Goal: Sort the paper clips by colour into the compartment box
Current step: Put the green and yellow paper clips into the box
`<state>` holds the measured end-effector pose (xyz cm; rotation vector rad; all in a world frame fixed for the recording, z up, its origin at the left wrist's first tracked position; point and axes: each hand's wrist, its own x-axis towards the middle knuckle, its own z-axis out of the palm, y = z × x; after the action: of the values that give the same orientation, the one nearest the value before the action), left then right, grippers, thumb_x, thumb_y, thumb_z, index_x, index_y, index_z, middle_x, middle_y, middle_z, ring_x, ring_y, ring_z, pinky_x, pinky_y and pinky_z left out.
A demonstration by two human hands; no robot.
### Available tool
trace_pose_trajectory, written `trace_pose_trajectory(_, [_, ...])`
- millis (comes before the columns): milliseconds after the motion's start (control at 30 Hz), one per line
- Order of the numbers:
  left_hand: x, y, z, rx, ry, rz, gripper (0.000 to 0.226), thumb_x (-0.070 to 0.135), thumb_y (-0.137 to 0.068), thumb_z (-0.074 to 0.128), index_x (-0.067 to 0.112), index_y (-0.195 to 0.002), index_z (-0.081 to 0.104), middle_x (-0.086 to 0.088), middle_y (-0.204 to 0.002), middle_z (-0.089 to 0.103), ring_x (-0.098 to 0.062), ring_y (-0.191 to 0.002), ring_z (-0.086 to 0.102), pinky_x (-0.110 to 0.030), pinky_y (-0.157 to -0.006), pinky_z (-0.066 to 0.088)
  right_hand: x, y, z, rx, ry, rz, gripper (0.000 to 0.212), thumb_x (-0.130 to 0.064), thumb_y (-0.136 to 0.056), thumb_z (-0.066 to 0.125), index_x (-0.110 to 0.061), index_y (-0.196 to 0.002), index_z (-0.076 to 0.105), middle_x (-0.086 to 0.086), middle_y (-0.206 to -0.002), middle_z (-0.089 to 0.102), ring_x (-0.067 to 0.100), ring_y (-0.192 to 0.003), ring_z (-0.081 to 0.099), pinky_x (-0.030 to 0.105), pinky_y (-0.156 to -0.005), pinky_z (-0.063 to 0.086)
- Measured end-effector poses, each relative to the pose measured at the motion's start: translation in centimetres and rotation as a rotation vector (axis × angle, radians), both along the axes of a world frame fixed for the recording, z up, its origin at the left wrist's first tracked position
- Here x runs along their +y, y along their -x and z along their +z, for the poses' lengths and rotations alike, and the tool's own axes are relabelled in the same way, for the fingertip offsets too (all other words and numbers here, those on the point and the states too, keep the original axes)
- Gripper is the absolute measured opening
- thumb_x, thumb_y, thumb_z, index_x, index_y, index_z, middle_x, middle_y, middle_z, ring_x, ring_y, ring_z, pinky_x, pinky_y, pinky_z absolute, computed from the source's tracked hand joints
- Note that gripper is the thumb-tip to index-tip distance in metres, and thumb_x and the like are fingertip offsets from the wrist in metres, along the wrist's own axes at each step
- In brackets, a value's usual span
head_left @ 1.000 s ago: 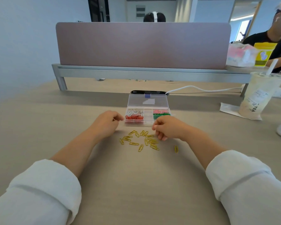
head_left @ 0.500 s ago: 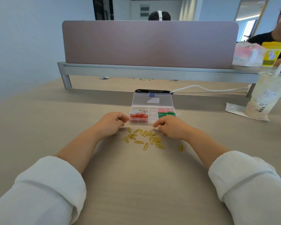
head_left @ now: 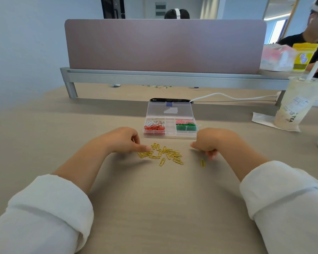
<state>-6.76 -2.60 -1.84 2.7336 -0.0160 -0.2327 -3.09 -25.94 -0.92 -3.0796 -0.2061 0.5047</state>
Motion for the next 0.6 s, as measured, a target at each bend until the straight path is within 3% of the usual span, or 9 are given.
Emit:
trace_pose_trajectory(167, [-1.3, 0.0, -0.5, 0.041, 0.084, -0.036, 0.036, 0.052, -0.077, 0.063, 0.018, -0.087, 0.057, 0.005, -0.075, 0.064, -0.008, -0.057, 0.061, -0.024, -0.063, 0.045, 1.2, 0.7, 0.3, 0.189, -0.272, -0.076, 0.045, -0.033, -0.100, 0.030, 0.000, -0.079, 0.051, 0.009, -0.052, 0.061, 0.017, -0.039, 0.059, 0.021, -0.042, 0.047])
trace_pose_trajectory(233, [-1.8, 0.0, -0.7, 0.063, 0.204, -0.051, 0.028, 0.045, -0.080, 0.064, 0.018, -0.086, 0.056, 0.003, -0.076, 0.065, -0.009, -0.059, 0.063, -0.024, -0.065, 0.047, 1.6, 0.7, 0.0, 0.235, -0.465, -0.032, 0.032, -0.028, -0.100, 0.034, -0.003, -0.087, 0.048, 0.009, -0.064, 0.059, 0.016, -0.047, 0.062, 0.020, -0.043, 0.049])
trace_pose_trajectory(367, [-1.9, 0.5, -0.6, 0.071, 0.372, -0.123, 0.023, 0.030, -0.077, 0.072, 0.017, -0.089, 0.057, -0.005, -0.088, 0.064, -0.012, -0.063, 0.063, -0.020, -0.058, 0.048, 1.6, 0.4, -0.6, 0.254, -0.817, 0.102, 0.013, -0.019, -0.095, 0.051, -0.013, -0.083, 0.049, 0.004, -0.074, 0.059, 0.012, -0.057, 0.064, 0.020, -0.051, 0.050])
trace_pose_trajectory(600, [-2.5, 0.9, -0.5, 0.042, -0.003, -0.209, 0.064, 0.044, -0.057, 0.083, 0.027, -0.104, 0.043, 0.007, -0.103, 0.050, -0.007, -0.080, 0.050, -0.023, -0.073, 0.039, 0.2, 0.4, -0.6, 0.367, -0.640, 0.301, 0.022, 0.003, -0.078, 0.069, -0.013, -0.083, 0.055, 0.007, -0.081, 0.061, 0.011, -0.064, 0.060, 0.018, -0.062, 0.054])
